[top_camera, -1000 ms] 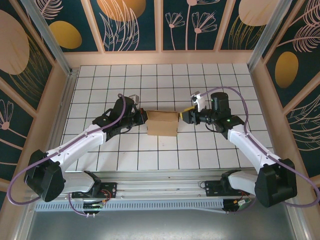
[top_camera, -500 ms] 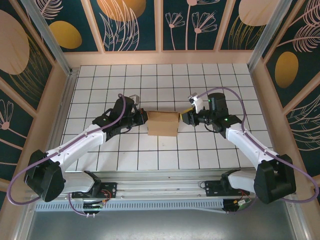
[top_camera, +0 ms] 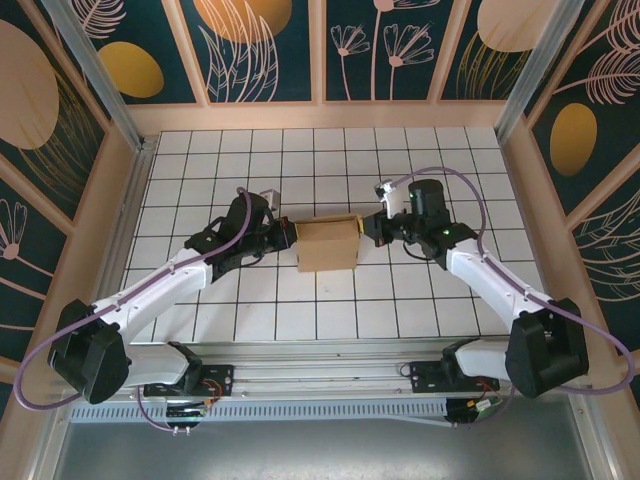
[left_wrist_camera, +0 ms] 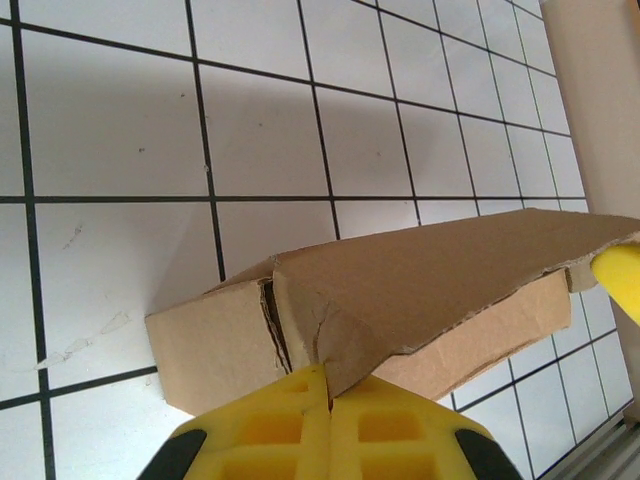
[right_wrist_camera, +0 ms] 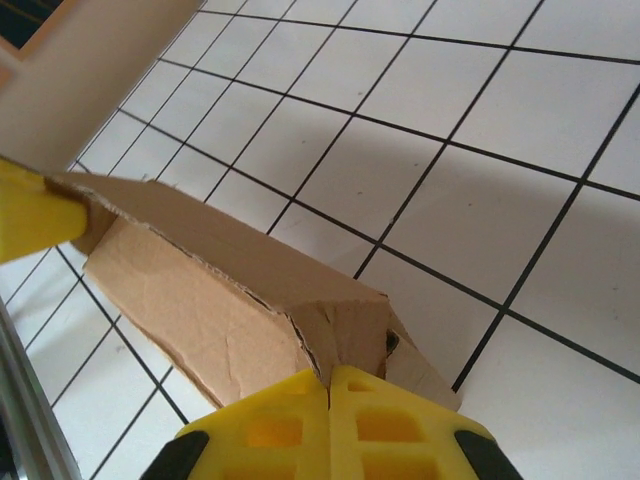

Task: Fold the paper box

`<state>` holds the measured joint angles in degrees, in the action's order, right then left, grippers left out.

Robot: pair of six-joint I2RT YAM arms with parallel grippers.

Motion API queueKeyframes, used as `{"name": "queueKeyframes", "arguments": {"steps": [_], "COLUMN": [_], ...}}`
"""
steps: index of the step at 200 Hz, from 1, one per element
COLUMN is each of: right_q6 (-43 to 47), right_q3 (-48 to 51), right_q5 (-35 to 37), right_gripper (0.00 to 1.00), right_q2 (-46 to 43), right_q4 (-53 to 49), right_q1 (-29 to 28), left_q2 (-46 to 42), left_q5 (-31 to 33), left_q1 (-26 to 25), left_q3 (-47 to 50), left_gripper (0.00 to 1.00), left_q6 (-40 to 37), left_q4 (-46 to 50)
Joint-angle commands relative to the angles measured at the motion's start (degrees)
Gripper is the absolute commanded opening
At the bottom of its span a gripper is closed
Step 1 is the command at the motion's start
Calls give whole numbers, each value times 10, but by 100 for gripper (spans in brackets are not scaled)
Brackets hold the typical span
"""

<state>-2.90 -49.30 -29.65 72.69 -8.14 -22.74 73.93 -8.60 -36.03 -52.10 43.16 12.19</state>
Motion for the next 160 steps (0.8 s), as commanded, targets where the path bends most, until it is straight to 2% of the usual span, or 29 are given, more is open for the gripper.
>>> {"name": "queueKeyframes", "arguments": {"steps": [1, 79, 160], "right_q6": [-67, -164, -182], "right_q3": [-27, -113, -143], "right_q5": [31, 30, 16], "right_gripper": [4, 6, 5], "right_q2": [8, 67, 116], "right_q4": [-30, -116, -150], "right_q1": [-9, -9, -8], "left_q2": [12, 11, 11], "left_q5": [-19, -19, -17], "left_q1": [0, -2, -2], "left_q3": [-1, 0, -1], "left_gripper": [0, 0, 0], "left_q6": [0, -2, -5], "left_q4": [20, 20, 20]}}
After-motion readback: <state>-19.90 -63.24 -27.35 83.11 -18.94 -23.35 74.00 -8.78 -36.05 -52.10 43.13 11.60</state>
